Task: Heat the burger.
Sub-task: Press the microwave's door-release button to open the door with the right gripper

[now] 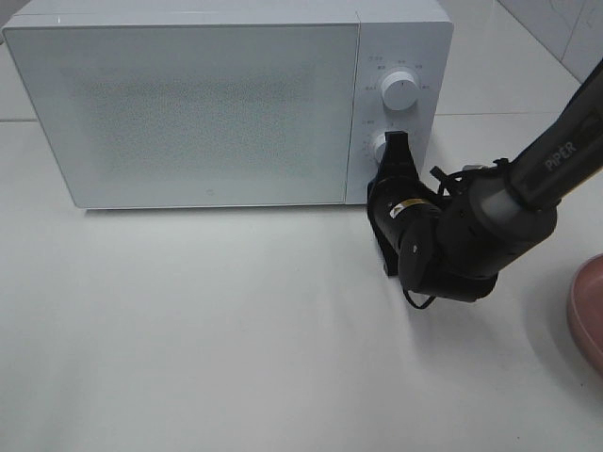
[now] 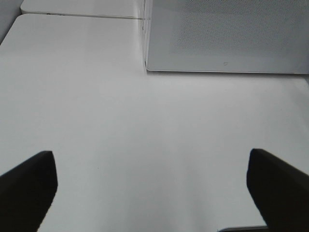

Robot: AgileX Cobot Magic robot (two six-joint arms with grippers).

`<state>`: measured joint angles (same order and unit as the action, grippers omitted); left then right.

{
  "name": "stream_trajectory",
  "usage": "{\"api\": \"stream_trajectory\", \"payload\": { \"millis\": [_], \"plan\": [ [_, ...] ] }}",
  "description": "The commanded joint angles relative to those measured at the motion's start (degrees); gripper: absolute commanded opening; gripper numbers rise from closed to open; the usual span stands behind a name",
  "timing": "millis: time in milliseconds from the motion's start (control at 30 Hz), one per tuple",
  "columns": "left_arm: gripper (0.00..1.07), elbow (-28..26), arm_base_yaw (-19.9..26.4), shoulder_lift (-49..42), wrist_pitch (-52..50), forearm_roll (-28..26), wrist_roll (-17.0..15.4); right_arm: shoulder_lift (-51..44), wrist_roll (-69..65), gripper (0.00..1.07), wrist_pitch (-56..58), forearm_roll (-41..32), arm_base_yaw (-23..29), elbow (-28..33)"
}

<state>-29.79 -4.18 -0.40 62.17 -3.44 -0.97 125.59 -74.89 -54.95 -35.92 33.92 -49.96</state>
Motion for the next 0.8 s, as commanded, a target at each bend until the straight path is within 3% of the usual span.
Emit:
{"api": "stream_trajectory", "payload": {
  "millis": [33,467,800],
  "plan": [
    [1.0,0.2,-0.2,-1.0,-0.7,0.2,-0.3,-0.1,1.4,0.0,-2.3,-0.3,-0.5,-0.8],
    [1.0,0.2,-0.2,-1.0,-0.7,0.2,-0.3,-0.6,1.4,0.0,-6.9,-0.2,-0.5,-1.3],
    [1.0,0.2,-0.2,-1.0,-0.7,0.2,-0.3,-0.6,1.8,0.0,-11.1,-0.5,-0.5,-6.4]
  ]
}}
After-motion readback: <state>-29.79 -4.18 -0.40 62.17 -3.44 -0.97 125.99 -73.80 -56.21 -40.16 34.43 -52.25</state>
